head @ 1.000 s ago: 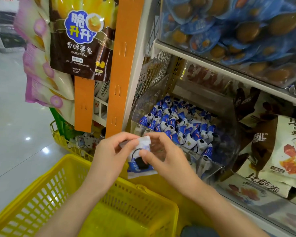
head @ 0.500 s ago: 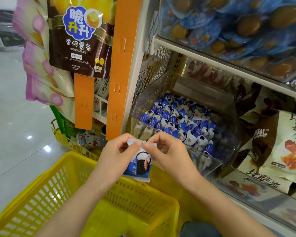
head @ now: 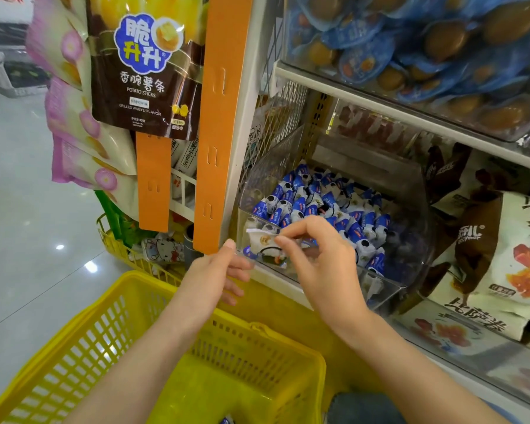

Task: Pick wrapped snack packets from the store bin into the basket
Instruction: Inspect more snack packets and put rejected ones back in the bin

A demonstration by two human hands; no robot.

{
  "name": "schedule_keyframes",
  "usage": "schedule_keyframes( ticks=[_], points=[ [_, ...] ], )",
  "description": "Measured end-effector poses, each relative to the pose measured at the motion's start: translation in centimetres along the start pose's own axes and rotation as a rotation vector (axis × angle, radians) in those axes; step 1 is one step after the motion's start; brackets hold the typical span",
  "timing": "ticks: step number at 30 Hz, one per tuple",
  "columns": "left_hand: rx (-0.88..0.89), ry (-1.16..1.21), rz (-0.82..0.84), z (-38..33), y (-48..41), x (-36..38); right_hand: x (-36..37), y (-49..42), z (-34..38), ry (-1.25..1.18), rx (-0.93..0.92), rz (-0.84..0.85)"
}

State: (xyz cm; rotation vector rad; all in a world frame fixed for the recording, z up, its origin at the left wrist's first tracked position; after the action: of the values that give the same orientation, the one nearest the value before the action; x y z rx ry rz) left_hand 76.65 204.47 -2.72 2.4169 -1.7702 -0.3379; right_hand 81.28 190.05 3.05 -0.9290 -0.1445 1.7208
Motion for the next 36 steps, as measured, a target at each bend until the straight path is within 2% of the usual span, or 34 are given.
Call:
schedule_keyframes(
  ticks=[1,3,6,9,11,13,16,18,21,27,30,36],
  points=[
    [-0.066,0.077,0.082,0.1,0.1,0.4,0.2,0.1,0.1,0.001,-0.029,0.029],
    [-0.103,0.217,0.135,0.1,0.2,0.6,0.9,0.6,0.3,0.031,-0.105,0.113],
    [-0.041,0.351,0.067,-0.3,0.0,0.0,1.9,1.3,0.7,0.128,-0.2,0.223],
    [0.04,0.319,-0.052,-0.6,-0.1,-0.8,2.3,1.6,0.6,0.173,-0.218,0.31],
    [0.075,0.246,-0.141,-0.7,-0.1,-1.2,2.3,1.5,0.5,0.097,-0.125,0.303],
    [0.101,0.213,-0.17,-1.0,0.0,-1.2,2.1,1.3,0.1,-0.008,0.044,0.241],
    [0.118,0.222,-0.085,-1.3,0.5,-0.7,1.9,0.9,-0.8,-0.166,0.296,0.173],
    [0.13,0.208,-0.027,-1.5,0.6,-0.7,2.1,0.8,-1.2,-0.354,0.441,0.16],
    [0.142,0.199,-0.006,-1.4,0.4,-0.8,2.4,0.9,-1.4,-0.571,0.583,0.164],
    [0.13,0.206,0.02,-1.0,0.6,0.0,2.3,0.8,-0.8,-0.367,0.376,0.26],
    [0.157,0.229,0.034,-1.0,0.6,0.1,2.3,0.6,-0.6,-0.336,0.335,0.254],
    [0.222,0.18,0.068,-1.3,0.5,-0.2,2.4,0.7,-1.2,-0.354,0.42,0.243]
  ],
)
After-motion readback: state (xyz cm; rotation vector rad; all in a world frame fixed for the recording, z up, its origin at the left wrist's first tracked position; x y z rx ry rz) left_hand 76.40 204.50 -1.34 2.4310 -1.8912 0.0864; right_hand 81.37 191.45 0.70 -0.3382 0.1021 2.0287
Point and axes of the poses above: each hand's wrist, its own y-axis away from the middle knuckle, its own x-axis out of the palm, z = x × y, the point moved 4 cm from there along -y, towards the middle knuckle, and after that the axes turned 3 degrees about -y, right-handed, at the moved point
